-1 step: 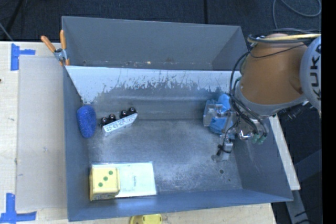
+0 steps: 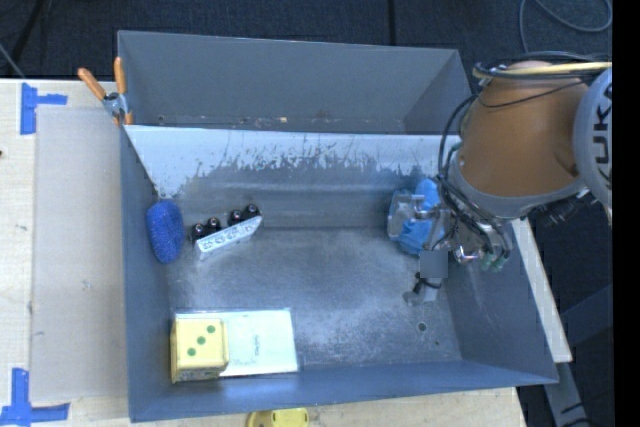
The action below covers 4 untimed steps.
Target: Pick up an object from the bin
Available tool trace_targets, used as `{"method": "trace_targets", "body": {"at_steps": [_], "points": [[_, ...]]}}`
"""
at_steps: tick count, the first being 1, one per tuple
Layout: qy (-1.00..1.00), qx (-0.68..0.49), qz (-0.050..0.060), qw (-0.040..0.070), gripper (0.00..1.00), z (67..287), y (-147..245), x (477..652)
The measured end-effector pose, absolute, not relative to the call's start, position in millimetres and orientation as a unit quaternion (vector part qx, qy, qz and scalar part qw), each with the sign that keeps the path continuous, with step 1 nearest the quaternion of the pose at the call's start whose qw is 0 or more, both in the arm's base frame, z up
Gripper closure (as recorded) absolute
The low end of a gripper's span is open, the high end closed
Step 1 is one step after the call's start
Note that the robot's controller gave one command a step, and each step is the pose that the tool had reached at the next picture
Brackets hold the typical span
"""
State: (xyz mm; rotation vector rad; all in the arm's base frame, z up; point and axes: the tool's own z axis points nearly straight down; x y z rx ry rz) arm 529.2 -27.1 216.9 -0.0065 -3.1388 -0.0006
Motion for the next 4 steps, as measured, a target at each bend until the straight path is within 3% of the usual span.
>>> {"method": "trace_targets", "body": {"at_steps": [1, 2, 3, 4], "points": [[-1.0, -0.019, 0.0, 0.0, 0.0, 201, -44, 543.0], [-1.0, -0.012, 0.0, 0.002, 0.0, 185, -73, 530.6], [-0.999, -0.044, 0.0, 0.0, 0.0, 183, -71, 579.9], [-1.0, 0.002, 0.0, -0.001, 0.0, 143, -89, 587.4]]}}
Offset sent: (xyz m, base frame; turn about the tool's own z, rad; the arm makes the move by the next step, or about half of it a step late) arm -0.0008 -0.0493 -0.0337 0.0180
